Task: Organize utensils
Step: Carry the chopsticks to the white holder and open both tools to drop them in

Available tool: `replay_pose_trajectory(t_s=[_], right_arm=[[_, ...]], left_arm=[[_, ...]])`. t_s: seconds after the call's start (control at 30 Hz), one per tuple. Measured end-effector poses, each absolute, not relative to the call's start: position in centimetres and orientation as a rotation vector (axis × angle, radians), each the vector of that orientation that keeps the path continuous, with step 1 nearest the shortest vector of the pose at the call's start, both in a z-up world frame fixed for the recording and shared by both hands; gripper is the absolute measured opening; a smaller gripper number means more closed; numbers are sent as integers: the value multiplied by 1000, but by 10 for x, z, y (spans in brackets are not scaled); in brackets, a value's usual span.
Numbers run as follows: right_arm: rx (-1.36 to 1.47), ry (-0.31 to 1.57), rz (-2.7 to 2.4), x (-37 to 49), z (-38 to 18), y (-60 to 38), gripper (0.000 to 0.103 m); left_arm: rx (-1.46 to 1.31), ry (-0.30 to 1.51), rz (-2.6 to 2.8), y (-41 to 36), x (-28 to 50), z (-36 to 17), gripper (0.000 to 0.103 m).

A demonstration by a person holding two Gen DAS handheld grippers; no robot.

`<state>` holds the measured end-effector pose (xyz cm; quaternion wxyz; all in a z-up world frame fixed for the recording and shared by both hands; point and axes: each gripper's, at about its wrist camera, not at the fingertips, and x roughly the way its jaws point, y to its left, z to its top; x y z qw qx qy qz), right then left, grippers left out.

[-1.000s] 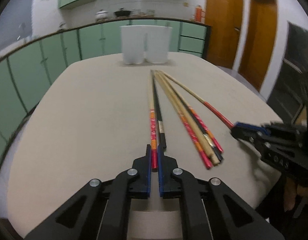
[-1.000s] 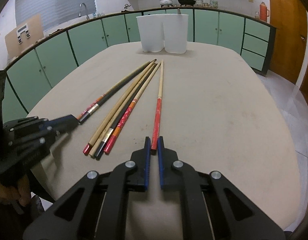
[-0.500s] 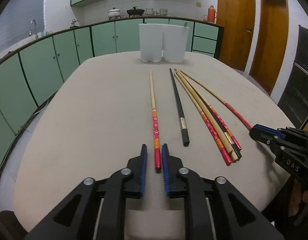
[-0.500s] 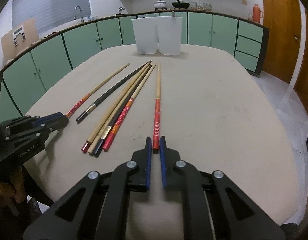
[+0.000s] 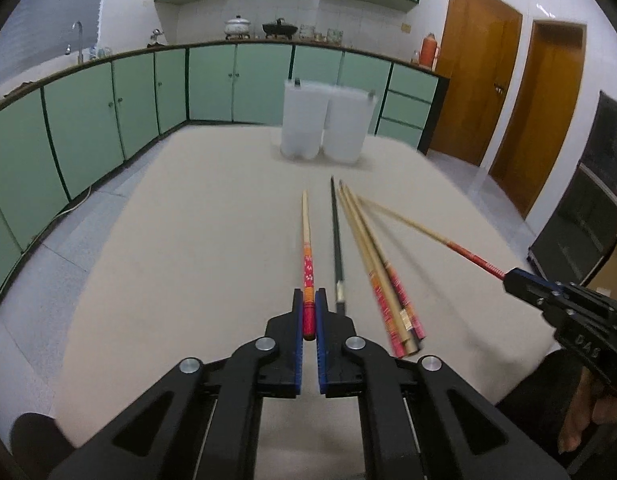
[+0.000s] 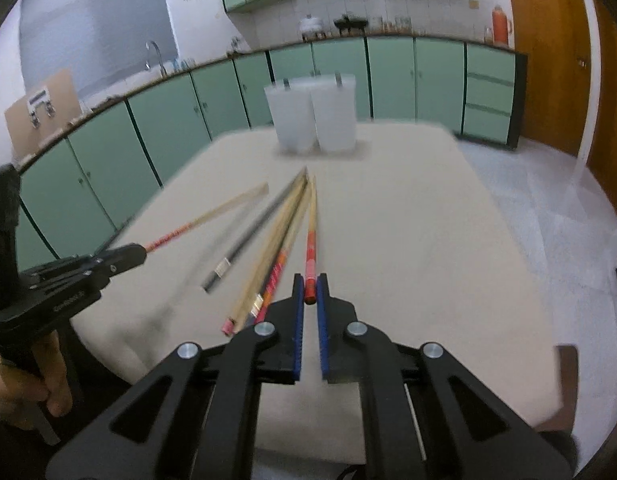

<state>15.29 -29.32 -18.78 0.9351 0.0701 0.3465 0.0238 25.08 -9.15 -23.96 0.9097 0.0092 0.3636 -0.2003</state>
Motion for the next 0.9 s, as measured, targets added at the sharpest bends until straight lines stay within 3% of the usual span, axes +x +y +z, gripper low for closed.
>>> replay_pose_trajectory(t_s=[0.33,0.9], right_arm=[[61,557,108,159,-82,-297,5],[17,693,183,242,-51,-306,5]], left_arm=[[-16,626,-451,-70,246,-139,5],[-1,687,-538,-74,303,-97,5]])
